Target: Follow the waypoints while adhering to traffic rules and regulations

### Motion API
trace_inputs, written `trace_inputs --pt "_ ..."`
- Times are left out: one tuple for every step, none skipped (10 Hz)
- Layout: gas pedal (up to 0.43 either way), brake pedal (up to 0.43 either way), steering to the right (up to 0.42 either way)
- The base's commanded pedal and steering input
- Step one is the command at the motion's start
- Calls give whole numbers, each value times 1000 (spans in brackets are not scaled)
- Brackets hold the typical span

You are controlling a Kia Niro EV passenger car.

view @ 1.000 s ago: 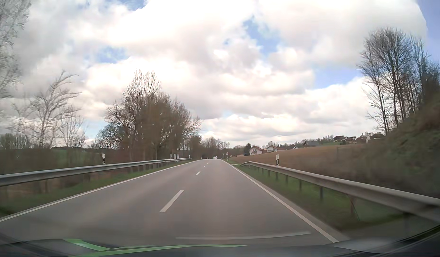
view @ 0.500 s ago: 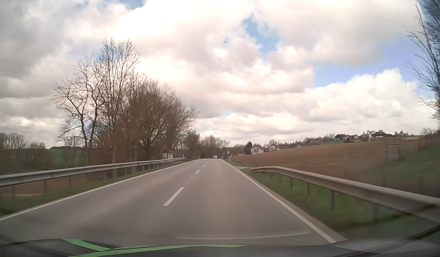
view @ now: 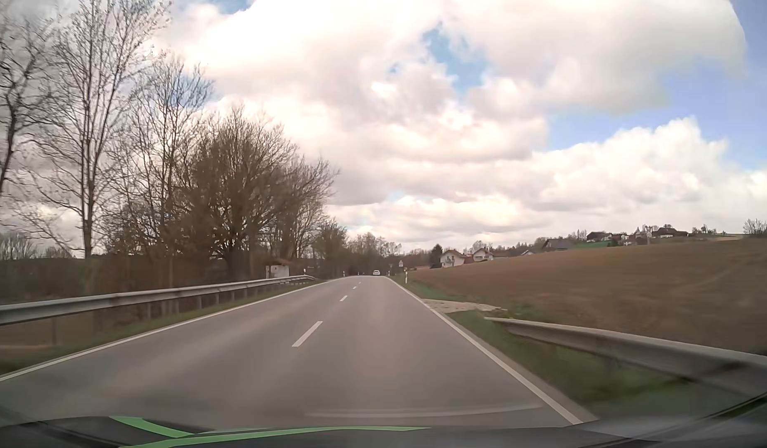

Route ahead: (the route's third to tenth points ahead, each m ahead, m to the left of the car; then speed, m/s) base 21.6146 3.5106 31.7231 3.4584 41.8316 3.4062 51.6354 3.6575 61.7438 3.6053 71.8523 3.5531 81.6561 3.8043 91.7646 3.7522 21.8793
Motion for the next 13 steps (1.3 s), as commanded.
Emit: trace_inputs --pt "0 0 0" --pt "0 0 0" --pt "0 0 -1" --pt "0 0 -1" --pt "0 0 -1" --pt "0 0 -2" --pt "0 0 -3" --pt "0 0 -2" --pt "0 0 -2" --pt "0 0 -2" --pt "0 0 -2" --pt "0 0 -2" --pt "0 0 -2"
